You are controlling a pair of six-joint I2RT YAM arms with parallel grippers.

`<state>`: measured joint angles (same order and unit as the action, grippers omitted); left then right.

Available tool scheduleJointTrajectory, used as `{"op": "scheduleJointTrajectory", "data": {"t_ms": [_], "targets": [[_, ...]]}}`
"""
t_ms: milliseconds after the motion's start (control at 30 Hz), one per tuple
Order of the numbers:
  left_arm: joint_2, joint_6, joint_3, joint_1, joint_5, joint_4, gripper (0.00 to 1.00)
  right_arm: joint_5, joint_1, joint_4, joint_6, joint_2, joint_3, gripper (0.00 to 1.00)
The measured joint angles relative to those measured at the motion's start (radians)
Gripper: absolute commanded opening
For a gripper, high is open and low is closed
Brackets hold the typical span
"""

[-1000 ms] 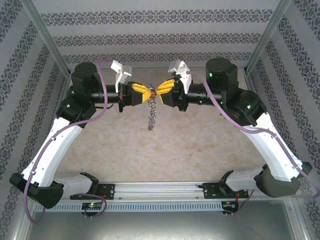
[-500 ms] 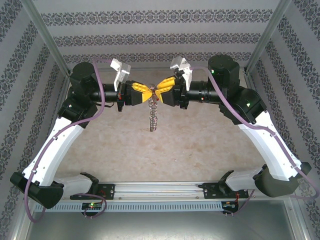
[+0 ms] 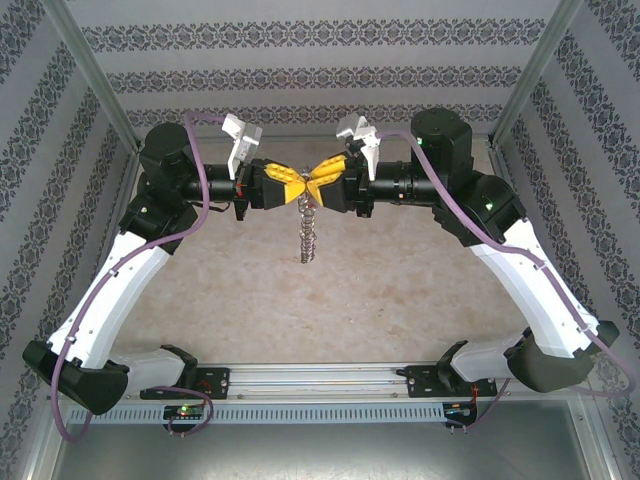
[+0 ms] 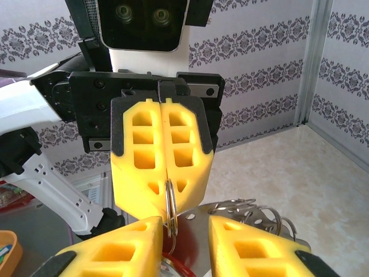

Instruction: Put the keys on the keyring

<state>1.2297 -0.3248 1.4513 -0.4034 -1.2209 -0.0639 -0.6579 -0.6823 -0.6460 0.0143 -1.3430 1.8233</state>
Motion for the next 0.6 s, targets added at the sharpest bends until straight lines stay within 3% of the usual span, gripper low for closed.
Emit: {"op": "scheduleJointTrajectory", "data": {"t_ms": [233,400,533,600], "targets": [[0.0,-0.018,-0.007,0.007,0.001,0.006,0.0,-0.025,0.0,0.01,0.008,-0.008,0.0,0.01],[0.0,-0.02,-0.012,0.011,0.001,0.007,0.0,-0.024,0.0,0.005,0.006,-0.008,-0.001,0.0],[-0.001,0.015,-0.009,0.013,0.01,-0.017,0.18,-0.01,0.0,0.0,-0.005,-0.008,-0.001,0.0],[-0.001,0.059,0.007,0.013,0.021,-0.068,0.2,0.0,0.0,-0.009,-0.014,-0.008,-0.003,0.0]]}}
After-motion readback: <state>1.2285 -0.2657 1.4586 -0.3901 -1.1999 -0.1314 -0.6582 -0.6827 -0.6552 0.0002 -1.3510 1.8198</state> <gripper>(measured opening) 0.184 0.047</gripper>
